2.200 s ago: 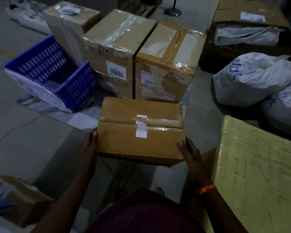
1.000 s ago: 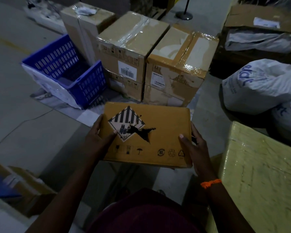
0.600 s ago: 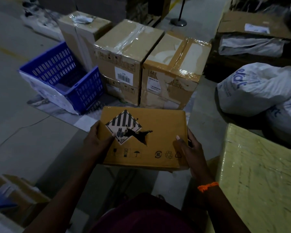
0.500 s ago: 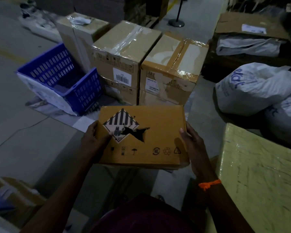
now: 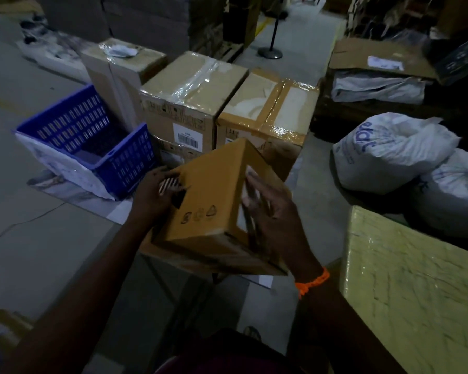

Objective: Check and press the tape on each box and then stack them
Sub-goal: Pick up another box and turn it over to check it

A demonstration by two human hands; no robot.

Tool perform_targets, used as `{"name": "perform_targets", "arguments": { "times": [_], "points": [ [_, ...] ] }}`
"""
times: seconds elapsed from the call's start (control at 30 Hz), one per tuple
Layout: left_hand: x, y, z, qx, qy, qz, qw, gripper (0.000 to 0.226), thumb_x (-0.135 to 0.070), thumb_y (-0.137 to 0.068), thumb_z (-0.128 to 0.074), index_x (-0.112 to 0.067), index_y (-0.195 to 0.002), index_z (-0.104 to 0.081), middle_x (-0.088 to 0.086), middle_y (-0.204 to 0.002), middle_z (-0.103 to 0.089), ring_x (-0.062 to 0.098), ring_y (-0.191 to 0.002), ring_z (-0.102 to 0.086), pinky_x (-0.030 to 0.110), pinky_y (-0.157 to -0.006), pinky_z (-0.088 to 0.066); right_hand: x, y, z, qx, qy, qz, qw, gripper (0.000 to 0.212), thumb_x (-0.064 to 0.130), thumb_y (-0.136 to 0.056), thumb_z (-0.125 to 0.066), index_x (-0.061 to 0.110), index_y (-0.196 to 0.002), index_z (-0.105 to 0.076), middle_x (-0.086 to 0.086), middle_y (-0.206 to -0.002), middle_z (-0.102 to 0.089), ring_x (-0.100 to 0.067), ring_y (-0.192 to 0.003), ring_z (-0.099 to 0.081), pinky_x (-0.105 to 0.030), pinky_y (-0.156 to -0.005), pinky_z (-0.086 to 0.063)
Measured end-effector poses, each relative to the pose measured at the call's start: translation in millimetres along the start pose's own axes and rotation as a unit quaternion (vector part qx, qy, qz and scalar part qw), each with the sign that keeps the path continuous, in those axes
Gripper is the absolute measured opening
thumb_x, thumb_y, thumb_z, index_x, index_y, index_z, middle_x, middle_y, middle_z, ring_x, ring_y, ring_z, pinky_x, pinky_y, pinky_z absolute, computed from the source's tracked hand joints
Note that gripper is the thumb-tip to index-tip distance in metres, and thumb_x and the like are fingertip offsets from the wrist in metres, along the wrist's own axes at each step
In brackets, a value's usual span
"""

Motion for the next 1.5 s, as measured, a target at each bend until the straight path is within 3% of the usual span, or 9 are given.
{"name": "perform_targets", "arguments": {
  "times": [0.23, 0.37, 0.43, 0.6, 0.8, 0.9, 1.17, 1.33, 1.5],
  "points": [
    [-74, 38, 16, 0.083, 0.187, -0.002, 0.979, 0.064, -0.073, -0.085, -0.054, -0.041, -0.14, -0.045, -0.006, -0.137, -0.047, 0.002, -0.106, -0.059, 0.023, -0.077, -0.048, 4, 8, -23, -0.009, -0.04, -0.048, 0.998, 0.091, 0.066, -0.078, -0.077, 0.034, -0.155, -0.038, 0.012, -0.159, -0.039, -0.009, -0.145, -0.041, -0.049, -0.113, -0.047],
    [-74, 40, 14, 0.101, 0.167, 0.04, 0.98, 0.101, -0.08, -0.069, -0.068, -0.036, -0.153, -0.033, 0.0, -0.153, -0.039, 0.024, -0.129, -0.052, 0.042, -0.096, -0.052, -11, 11, -19, -0.029, 0.108, -0.227, 0.968, 0.15, 0.088, -0.05, -0.071, 0.029, -0.163, 0.008, -0.002, -0.172, 0.013, -0.027, -0.158, 0.01, -0.06, -0.126, -0.01],
    [-72, 38, 19, 0.099, 0.169, 0.036, 0.98, 0.094, -0.072, -0.074, -0.071, -0.035, -0.153, -0.035, 0.002, -0.153, -0.041, 0.024, -0.131, -0.05, 0.041, -0.095, -0.054, -23, 10, -23, -0.004, 0.024, -0.299, 0.954, 0.16, 0.088, -0.042, -0.075, 0.029, -0.162, 0.012, -0.006, -0.172, 0.007, -0.033, -0.158, 0.0, -0.06, -0.125, -0.018],
    [-64, 41, 46, 0.092, 0.224, 0.041, 0.969, 0.066, -0.056, -0.084, -0.067, -0.036, -0.144, -0.048, -0.009, -0.124, -0.059, 0.004, -0.103, -0.062, 0.03, -0.085, -0.053, -45, 16, -26, -0.035, -0.225, -0.265, 0.937, 0.089, 0.055, -0.066, -0.089, 0.031, -0.143, -0.051, 0.007, -0.129, -0.07, -0.015, -0.114, -0.07, -0.029, -0.085, -0.06],
    [-27, 49, 69, 0.04, 0.291, 0.095, 0.951, 0.043, -0.042, -0.092, -0.058, -0.039, -0.135, -0.059, 0.0, -0.13, -0.066, 0.025, -0.117, -0.065, 0.052, -0.096, -0.054, -24, 23, -35, -0.016, -0.228, -0.172, 0.958, 0.084, 0.05, -0.081, -0.081, 0.041, -0.154, -0.041, 0.013, -0.136, -0.066, -0.008, -0.121, -0.065, -0.041, -0.099, -0.058],
    [-18, 64, 49, 0.0, 0.311, 0.118, 0.943, 0.025, -0.043, -0.099, -0.059, -0.049, -0.123, -0.063, -0.012, -0.123, -0.067, 0.011, -0.109, -0.067, 0.033, -0.084, -0.057, -20, 13, -20, -0.027, -0.176, -0.146, 0.973, 0.075, 0.044, -0.086, -0.077, 0.047, -0.152, -0.042, 0.02, -0.128, -0.067, 0.004, -0.112, -0.066, -0.039, -0.095, -0.06],
    [-19, 65, 10, -0.017, 0.273, 0.151, 0.95, 0.051, -0.043, -0.1, -0.056, -0.032, -0.149, -0.047, -0.006, -0.141, -0.055, 0.019, -0.124, -0.055, 0.047, -0.103, -0.049, -38, -3, -10, -0.034, -0.169, -0.177, 0.969, 0.062, 0.04, -0.09, -0.077, 0.046, -0.146, -0.049, 0.012, -0.127, -0.071, -0.013, -0.111, -0.072, -0.048, -0.092, -0.061],
    [-24, 43, 7, 0.048, 0.303, 0.196, 0.931, 0.049, -0.035, -0.103, -0.054, -0.028, -0.15, -0.043, -0.002, -0.142, -0.054, 0.01, -0.103, -0.058, 0.031, -0.082, -0.05, -46, -11, -11, -0.011, -0.226, -0.24, 0.944, 0.054, 0.038, -0.09, -0.077, 0.034, -0.14, -0.057, 0.004, -0.123, -0.074, -0.018, -0.105, -0.075, -0.042, -0.089, -0.063],
    [-35, 47, 9, 0.003, 0.255, 0.176, 0.951, 0.057, -0.053, -0.101, -0.046, -0.032, -0.153, -0.036, 0.001, -0.157, -0.039, 0.019, -0.131, -0.043, 0.044, -0.11, -0.034, -41, -18, -15, 0.038, -0.239, -0.256, 0.936, 0.051, 0.041, -0.089, -0.077, 0.029, -0.136, -0.062, 0.002, -0.121, -0.076, -0.017, -0.101, -0.076, -0.037, -0.085, -0.063]
  ]
}}
Point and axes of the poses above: each hand's wrist, its own y-axis away from the middle knuckle, its own z-axis out of the back of the hand, x = y × z, the point moved 4 cm from there along -y, towards the middle knuckle
